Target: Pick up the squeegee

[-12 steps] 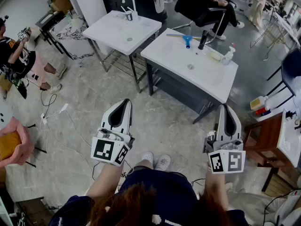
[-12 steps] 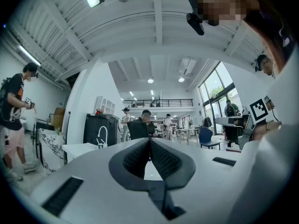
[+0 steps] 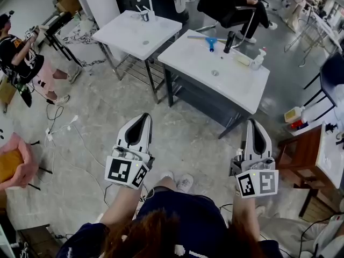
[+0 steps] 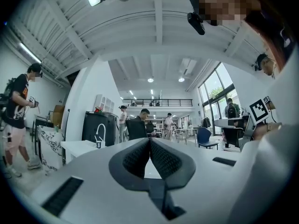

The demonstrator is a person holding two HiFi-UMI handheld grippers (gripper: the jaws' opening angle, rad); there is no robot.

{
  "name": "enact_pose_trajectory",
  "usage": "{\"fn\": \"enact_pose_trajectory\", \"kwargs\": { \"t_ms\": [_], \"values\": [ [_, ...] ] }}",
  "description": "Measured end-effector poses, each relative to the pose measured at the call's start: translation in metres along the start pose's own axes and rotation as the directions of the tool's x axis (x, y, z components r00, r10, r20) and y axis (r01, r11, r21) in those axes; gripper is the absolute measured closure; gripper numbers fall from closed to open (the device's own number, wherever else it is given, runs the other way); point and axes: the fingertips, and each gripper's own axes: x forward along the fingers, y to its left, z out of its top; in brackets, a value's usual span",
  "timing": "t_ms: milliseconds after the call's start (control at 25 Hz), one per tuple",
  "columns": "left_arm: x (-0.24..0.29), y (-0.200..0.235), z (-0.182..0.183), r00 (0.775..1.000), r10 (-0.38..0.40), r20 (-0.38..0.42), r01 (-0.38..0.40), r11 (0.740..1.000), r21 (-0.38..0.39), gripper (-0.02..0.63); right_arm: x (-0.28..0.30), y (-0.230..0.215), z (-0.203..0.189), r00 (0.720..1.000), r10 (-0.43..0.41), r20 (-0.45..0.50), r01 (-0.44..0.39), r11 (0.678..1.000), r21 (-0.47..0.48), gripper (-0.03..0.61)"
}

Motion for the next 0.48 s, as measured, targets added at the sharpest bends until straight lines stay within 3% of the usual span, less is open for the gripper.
{"fn": "enact_pose_trajectory", "kwargs": {
  "t_ms": [160, 320, 480],
  "values": [
    [0.007, -0.006, 0.000, 1.000, -0.005, 0.004, 0.005, 1.000, 0.007, 0.594, -0.002, -0.006, -0.003, 1.000, -0.020, -0.014, 0.020, 1.000, -0.015, 0.559],
    [0.014, -0.012, 0.000, 1.000, -0.005, 0.004, 0.005, 1.000, 0.011, 0.594, 0.002, -0.010, -0.007, 0.999, -0.021, -0.044, 0.021, 1.000, -0.015, 0.355],
    [0.021, -0.012, 0.001, 1.000, -0.003, 0.007, 0.003, 1.000, 0.016, 0.594, 0.006, -0.017, -0.007, 0.999, -0.044, -0.032, 0.044, 0.999, -0.005, 0.272]
  ]
}}
